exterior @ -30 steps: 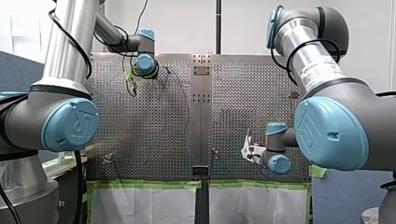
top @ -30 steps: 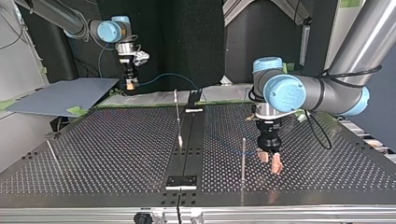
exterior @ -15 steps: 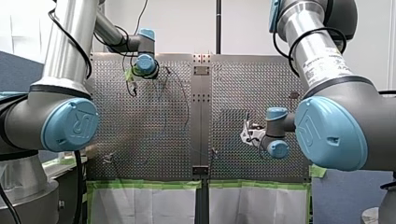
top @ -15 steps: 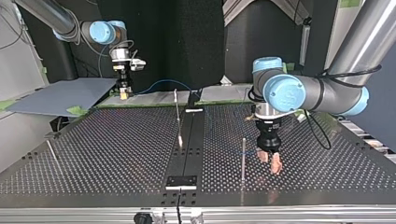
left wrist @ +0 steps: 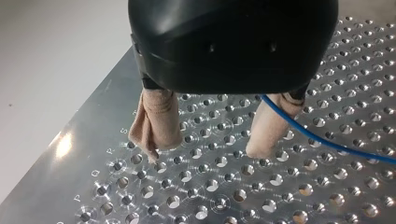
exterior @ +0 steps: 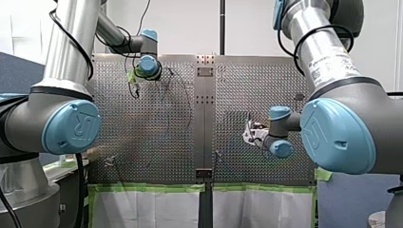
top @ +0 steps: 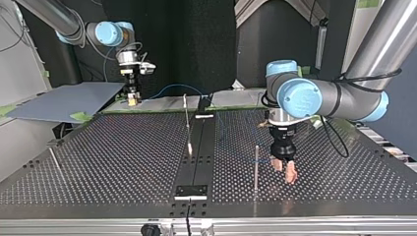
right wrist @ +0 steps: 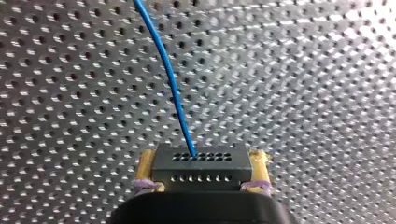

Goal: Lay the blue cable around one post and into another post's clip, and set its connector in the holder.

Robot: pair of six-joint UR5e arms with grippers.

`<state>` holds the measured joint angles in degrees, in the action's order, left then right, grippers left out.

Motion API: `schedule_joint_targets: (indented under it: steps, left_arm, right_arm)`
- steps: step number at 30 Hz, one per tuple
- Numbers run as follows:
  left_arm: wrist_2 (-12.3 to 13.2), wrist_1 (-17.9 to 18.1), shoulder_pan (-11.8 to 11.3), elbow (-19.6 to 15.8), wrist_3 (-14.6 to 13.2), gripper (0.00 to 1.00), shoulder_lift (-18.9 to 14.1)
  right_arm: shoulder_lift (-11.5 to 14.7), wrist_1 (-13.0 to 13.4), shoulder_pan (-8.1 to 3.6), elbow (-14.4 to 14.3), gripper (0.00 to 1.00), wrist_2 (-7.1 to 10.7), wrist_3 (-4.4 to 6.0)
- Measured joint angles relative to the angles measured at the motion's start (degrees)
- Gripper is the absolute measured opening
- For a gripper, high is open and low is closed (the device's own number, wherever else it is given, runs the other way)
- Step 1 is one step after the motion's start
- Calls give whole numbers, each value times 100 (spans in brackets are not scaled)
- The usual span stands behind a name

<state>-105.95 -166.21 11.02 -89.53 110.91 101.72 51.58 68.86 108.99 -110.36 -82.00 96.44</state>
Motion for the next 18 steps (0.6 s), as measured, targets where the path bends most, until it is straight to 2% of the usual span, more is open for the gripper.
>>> schedule_joint_targets:
  steps: [6, 12, 18]
  left_arm:
    - [0, -1, 1, 0, 0, 100, 0]
    - [1, -8, 5, 1, 17, 100, 1]
    - [19, -78, 34, 0, 194, 100, 0]
  right_arm:
    - [-259, 64, 79, 6, 0, -2, -109]
    - [-404, 67, 112, 5, 0, -8, -123]
    - [-423, 56, 144, 6, 0, -16, -124]
